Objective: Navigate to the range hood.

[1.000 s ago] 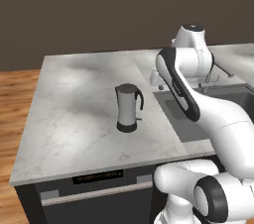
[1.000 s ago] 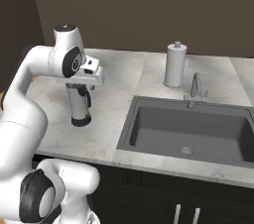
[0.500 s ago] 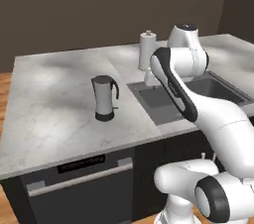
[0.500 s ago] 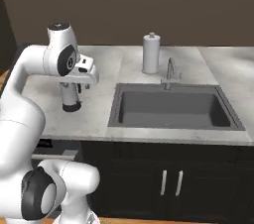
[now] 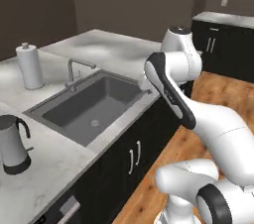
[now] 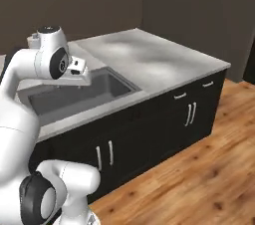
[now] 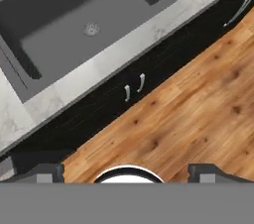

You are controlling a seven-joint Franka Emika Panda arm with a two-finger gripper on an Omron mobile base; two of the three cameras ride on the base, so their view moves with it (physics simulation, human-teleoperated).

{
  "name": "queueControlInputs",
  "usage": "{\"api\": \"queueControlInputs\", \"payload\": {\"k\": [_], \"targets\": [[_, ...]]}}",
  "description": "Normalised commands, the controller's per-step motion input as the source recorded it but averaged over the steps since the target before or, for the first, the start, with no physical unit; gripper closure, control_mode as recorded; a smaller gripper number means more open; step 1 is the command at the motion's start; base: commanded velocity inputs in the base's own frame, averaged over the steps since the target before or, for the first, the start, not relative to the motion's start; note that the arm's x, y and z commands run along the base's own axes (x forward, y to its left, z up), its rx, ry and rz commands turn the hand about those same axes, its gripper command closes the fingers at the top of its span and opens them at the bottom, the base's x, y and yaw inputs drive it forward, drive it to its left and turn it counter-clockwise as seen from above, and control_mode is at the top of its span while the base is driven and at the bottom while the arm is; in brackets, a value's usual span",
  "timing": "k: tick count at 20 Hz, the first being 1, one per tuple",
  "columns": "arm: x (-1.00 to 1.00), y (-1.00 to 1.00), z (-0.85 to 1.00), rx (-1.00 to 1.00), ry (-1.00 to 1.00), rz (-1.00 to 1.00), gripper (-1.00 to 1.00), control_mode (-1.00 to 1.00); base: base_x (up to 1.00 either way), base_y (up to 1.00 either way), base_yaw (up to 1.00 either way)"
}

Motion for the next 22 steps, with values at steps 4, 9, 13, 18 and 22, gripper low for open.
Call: {"api": "queueControlInputs", "payload": {"k": [4,9,13,18,22], "targets": [[0.00,0.00,0.00,0.00,0.00,0.00,-1.00,1.00,0.00,0.00,-1.00],[0.00,0.00,0.00,0.00,0.00,0.00,-1.00,1.00,0.00,0.00,-0.95],[0.00,0.00,0.00,0.00,0.00,0.00,-1.00,1.00,0.05,0.00,-0.86],[0.00,0.00,0.00,0.00,0.00,0.00,-1.00,1.00,0.14,0.00,-0.82],[0.00,0.00,0.00,0.00,0.00,0.00,-1.00,1.00,0.07,-0.04,-0.86]]}}
